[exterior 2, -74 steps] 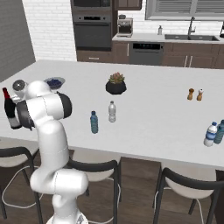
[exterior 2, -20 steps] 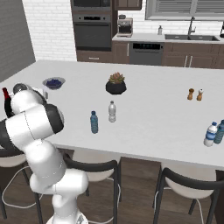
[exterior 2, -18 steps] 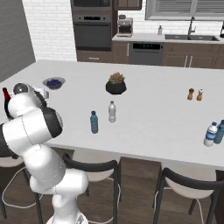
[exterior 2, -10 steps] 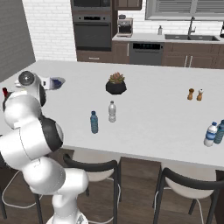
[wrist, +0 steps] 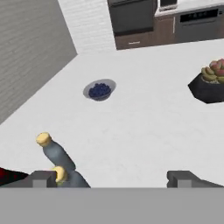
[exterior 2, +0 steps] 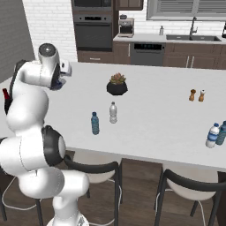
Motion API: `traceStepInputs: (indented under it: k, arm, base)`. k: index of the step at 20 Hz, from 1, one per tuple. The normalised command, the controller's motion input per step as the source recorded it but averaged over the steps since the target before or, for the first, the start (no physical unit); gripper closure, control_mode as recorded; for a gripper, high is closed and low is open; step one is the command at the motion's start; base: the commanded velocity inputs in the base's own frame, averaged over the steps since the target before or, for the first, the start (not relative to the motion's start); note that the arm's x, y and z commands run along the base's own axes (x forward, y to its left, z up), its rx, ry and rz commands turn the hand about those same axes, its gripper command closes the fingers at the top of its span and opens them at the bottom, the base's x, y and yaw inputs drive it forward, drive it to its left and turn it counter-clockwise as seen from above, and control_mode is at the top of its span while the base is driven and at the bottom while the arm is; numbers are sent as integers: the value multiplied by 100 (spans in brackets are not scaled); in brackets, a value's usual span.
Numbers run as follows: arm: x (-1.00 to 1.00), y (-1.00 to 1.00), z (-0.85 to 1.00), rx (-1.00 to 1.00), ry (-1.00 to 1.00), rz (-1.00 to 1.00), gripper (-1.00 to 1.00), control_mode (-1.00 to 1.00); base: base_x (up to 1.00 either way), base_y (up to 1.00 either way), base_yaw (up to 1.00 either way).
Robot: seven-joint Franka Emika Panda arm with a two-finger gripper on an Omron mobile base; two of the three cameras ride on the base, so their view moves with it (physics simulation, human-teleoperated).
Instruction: Move the plastic bottles in the middle to the plastics group, and the glass bottles in the middle to the glass group.
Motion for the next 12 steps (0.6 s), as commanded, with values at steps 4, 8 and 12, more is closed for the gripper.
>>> traceStepInputs:
  k: [4,8,12]
  arm:
    - [-2,-74,40,-17,35,-6,-100,-100]
    - [-8,-51,1,-30,34,-8,-100,-100]
    - [-41,-46,-38,-30,17,-13,-100,-100]
  base:
    - [0,0,0]
    - [0,0,0]
    - [0,0,0]
